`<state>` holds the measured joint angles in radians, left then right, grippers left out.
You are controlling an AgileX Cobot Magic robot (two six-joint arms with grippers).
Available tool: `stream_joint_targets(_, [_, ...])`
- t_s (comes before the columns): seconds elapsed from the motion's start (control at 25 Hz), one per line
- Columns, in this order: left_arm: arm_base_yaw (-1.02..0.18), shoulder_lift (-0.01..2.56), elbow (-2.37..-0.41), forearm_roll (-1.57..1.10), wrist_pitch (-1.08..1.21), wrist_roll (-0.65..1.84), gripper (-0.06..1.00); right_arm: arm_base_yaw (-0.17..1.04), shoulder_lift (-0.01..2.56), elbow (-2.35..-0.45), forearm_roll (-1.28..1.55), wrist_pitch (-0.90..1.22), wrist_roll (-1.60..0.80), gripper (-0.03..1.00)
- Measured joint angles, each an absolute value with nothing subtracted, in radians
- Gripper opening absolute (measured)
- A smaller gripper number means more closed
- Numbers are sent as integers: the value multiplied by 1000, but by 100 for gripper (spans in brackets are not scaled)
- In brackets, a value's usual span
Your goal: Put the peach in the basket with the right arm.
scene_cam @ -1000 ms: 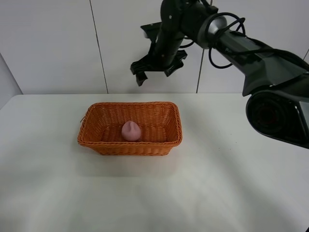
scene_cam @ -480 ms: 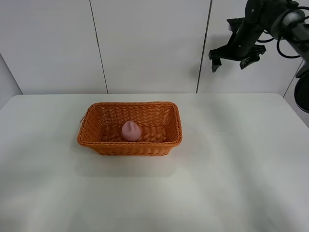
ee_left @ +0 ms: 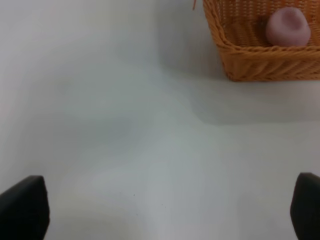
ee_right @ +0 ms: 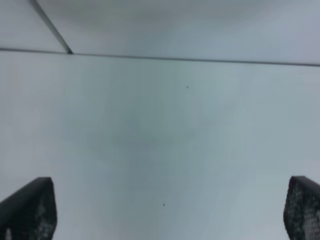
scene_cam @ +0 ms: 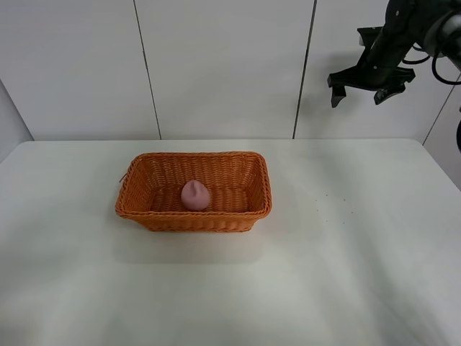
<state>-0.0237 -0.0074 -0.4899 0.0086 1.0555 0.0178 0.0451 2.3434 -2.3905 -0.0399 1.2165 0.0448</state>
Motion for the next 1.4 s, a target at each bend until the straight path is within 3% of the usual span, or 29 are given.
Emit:
stream_joint_targets(0.32, [-24, -7, -490, 9, 1055, 18, 99, 45, 2075, -2029, -39, 1213, 45, 70])
stream_joint_targets(1.0, [-24, -7, -490, 9, 1055, 18, 99, 45, 1048, -861, -39, 1168, -19, 70])
stream_joint_targets(1.24, [-24, -7, -490, 9, 1055, 18, 99, 45, 638, -577, -9, 1028, -11, 70])
stream_joint_targets(1.4, [-24, -7, -490, 9, 1055, 18, 99, 45, 413, -496, -8, 1030, -8, 70])
